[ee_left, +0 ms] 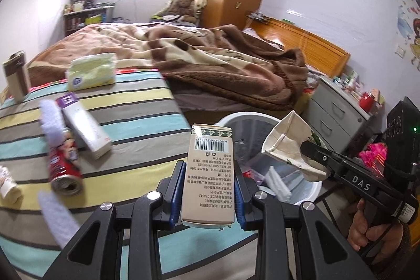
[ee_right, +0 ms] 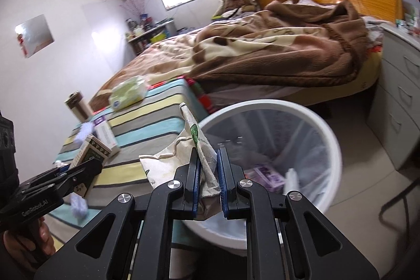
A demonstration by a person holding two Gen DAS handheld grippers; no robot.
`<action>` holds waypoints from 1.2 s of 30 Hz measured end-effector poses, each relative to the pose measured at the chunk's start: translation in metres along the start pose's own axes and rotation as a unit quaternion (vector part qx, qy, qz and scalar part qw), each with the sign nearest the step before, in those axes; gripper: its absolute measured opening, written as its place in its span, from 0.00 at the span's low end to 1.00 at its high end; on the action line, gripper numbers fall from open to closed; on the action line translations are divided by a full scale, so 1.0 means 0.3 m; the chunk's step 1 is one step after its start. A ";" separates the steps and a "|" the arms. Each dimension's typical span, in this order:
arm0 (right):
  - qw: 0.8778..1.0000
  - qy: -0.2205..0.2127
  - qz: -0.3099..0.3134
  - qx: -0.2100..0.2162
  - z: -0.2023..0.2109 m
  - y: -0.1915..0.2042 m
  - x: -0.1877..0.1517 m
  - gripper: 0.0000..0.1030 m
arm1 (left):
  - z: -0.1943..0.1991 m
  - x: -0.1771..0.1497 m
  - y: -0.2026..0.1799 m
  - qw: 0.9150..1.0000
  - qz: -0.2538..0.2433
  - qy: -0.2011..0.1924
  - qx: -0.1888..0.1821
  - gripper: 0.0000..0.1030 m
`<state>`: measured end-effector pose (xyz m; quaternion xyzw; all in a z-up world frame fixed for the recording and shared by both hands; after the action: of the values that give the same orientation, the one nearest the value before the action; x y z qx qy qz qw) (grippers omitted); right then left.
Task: Collect trash
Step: 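Carry carton and cloth bag over the white bin and open both tools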
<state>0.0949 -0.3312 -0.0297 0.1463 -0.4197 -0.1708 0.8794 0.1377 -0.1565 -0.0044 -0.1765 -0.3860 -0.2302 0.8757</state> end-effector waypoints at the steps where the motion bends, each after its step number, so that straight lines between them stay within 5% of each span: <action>1: 1.000 -0.001 -0.005 -0.005 -0.001 -0.013 0.002 0.13 | -0.011 0.006 -0.014 1.000 -0.001 0.001 -0.004 0.32; 15: 0.997 -0.010 -0.042 -0.065 0.000 -0.139 0.024 0.13 | -0.180 0.064 -0.187 0.997 -0.043 0.027 -0.052 0.32; 31: 0.993 0.008 -0.051 -0.103 -0.024 -0.213 0.025 0.16 | -0.302 0.067 -0.263 0.995 -0.056 0.056 -0.066 0.34; 34: 0.993 0.014 -0.051 -0.105 -0.027 -0.214 0.022 0.23 | -0.302 0.067 -0.254 0.995 -0.049 0.054 -0.073 0.50; 36: 0.993 0.014 -0.046 -0.108 -0.026 -0.211 0.020 0.38 | -0.297 0.068 -0.251 0.995 -0.046 0.051 -0.073 0.55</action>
<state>0.0934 -0.3896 -0.0556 0.0721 -0.3793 -0.2537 0.8869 0.1623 -0.2682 -0.0361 -0.2096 -0.3310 -0.3068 0.8674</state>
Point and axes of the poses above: each gripper's, at about its wrist camera, not at the fingertips, and z roughly against the way its jaws point, y to its left, x to its top, the point moved 1 cm from there along -z, roughly the way its jaws point, and after that the axes turned 7 degrees about -z, right-handed, at the moved point
